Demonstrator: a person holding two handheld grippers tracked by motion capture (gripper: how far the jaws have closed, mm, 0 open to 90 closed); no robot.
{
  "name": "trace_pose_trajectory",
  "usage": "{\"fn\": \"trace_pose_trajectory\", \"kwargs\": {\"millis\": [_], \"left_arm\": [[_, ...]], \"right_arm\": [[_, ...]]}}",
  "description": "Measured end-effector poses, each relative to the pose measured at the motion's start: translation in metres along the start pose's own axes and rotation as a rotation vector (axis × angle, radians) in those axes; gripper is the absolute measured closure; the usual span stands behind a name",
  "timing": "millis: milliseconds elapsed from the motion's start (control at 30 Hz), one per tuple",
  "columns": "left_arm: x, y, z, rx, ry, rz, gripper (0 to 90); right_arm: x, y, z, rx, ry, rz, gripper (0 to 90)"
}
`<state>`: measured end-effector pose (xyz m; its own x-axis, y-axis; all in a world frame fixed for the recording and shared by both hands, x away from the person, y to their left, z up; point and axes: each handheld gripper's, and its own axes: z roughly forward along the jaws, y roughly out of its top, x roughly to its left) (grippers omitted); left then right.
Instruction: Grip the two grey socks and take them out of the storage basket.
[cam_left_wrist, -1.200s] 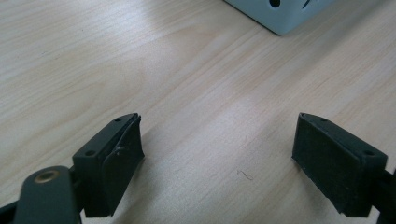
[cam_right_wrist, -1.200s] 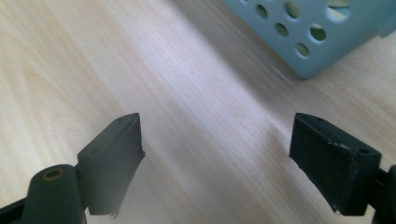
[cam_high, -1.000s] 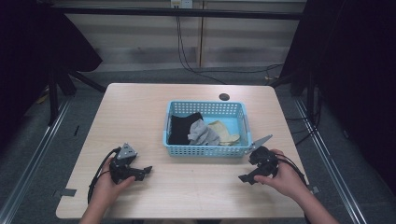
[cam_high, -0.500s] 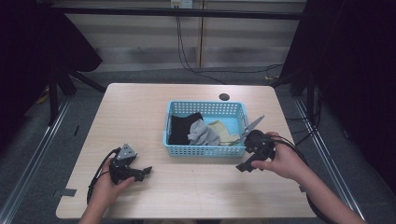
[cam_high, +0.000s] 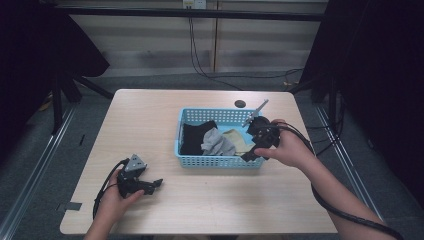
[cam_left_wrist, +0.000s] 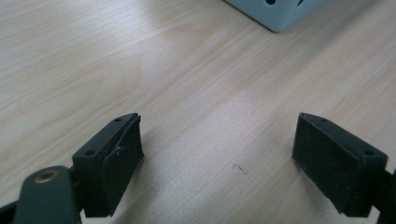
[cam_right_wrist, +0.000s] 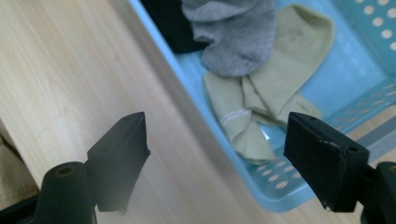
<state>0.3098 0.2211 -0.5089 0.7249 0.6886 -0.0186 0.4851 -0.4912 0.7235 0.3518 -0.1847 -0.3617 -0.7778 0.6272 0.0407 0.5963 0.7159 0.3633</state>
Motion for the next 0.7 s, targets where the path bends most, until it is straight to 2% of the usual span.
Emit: {"fn": "trace_pose_trajectory", "kwargs": {"millis": [167,367,467,633,700], "left_arm": [[0.000,0.000,0.000,0.000,-0.001,-0.004,15.2],[0.000,0.000,0.000,0.000,-0.003,-0.004,15.0],[-0.001,0.000,0.001,-0.006,-0.002,-0.010,14.9],[0.000,0.000,0.000,-0.006,-0.001,-0.001,14.9],[-0.001,0.000,0.000,-0.006,-0.004,-0.006,14.9]], "right_arm": [[-0.011,0.020,0.008,-0.003,-0.015,0.035,22.1],[-0.017,0.036,0.022,0.010,-0.038,0.035,23.1],[-0.020,0.045,0.032,0.010,-0.038,0.051,24.4],[-0.024,0.060,0.050,-0.023,-0.017,0.125,27.1],[-0.023,0.066,0.057,-0.025,-0.022,0.132,28.8]]}}
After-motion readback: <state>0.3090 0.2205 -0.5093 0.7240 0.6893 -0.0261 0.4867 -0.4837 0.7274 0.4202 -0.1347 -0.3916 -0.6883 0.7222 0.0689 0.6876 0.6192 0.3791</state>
